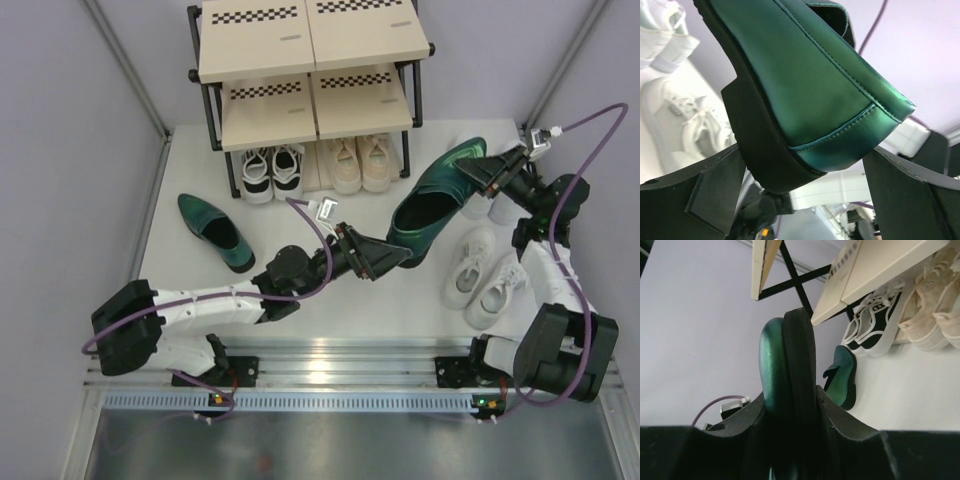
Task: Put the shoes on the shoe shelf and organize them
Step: Pick up the shoe at the center of the board.
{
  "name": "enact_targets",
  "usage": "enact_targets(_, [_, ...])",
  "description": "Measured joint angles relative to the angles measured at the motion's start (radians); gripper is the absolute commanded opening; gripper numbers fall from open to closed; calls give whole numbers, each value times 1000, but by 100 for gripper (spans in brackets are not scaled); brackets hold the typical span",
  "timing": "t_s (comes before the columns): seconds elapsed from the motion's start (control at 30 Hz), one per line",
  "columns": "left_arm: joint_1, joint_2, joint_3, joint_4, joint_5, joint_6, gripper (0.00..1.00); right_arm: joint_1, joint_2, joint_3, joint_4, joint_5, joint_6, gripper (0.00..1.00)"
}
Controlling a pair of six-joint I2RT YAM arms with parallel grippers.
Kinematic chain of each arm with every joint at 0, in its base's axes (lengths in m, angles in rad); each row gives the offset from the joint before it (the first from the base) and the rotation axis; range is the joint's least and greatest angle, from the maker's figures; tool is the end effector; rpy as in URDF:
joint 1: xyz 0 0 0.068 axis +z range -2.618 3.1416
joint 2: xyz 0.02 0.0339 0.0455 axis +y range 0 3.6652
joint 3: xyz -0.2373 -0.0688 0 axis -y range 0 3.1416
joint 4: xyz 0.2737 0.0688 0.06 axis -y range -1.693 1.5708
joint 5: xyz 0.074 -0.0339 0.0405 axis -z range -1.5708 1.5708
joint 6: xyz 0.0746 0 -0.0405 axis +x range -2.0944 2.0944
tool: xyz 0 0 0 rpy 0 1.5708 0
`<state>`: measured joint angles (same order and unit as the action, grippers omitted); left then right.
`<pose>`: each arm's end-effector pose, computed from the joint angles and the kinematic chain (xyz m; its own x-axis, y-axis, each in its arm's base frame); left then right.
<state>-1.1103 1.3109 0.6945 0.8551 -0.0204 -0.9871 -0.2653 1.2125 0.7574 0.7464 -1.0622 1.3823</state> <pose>0.1620 -0.3231 0.2687 -0.6821 -0.5023 -0.5315 0.5764 0.0779 -0.8134 0.3208 -0.0196 0.3010 -0.6157 0.6630 -0.4259 -0.3996 0.2031 0.8939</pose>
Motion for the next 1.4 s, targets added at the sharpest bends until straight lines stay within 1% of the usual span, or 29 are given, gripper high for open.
enact_targets(0.1, [-3,0,0,46,3,-32,98,9,1,0,55,3,56,0])
enact_targets(0.23, [-6,-17,0,58,7,-49,98,19,3,0,102,1,100,0])
enact_targets(0.4, [-6,-30,0,58,-11,-59,98,23,3,0,108,1,100,0])
enact_targets(0.47, [-6,-30,0,58,-23,-64,95,28,-2,-8,83,8,80,0])
enact_targets(0.57, [-5,-30,0,54,-51,-85,75,40,-13,-12,11,27,23,0])
enact_targets(0.6, [-4,-29,0,51,-62,-93,54,43,-19,-12,-17,35,-2,0])
enact_targets(0.67, [0,-27,0,35,-94,-116,28,48,-33,-11,-66,51,-48,0])
enact_targets(0.73, [11,-23,-3,4,-108,-134,0,48,-49,-8,-98,69,-106,0])
enact_targets(0.9, [19,-32,-7,-20,-107,-144,0,55,-55,-3,-168,68,-188,1])
enact_targets(0.93, [20,-38,-15,-22,-106,-143,0,57,-55,-3,-178,64,-198,5])
enact_targets(0.97, [21,-47,-26,-21,-102,-144,0,61,-55,-3,-187,54,-213,20])
enact_targets(1.03, [25,-64,-50,-17,-97,-144,0,68,-55,0,-204,39,-232,35])
enact_targets(1.07, [28,-76,-65,-14,-92,-144,0,72,-54,6,-221,28,-246,54])
enact_targets(1.13, [40,-99,-96,7,-85,-142,0,81,-54,23,-266,-16,-295,71])
enact_targets(1.27, [74,-132,-142,45,-88,-145,0,102,-54,68,-378,-87,-429,83])
enact_targets(1.3, [79,-139,-150,51,-92,-145,0,105,-54,75,-406,-100,-457,84])
enact_targets(1.37, [86,-156,-162,58,-102,-144,0,106,-54,77,-432,-118,-493,93])
enact_targets(1.4, [90,-163,-167,57,-107,-143,0,106,-54,77,-449,-124,-508,96])
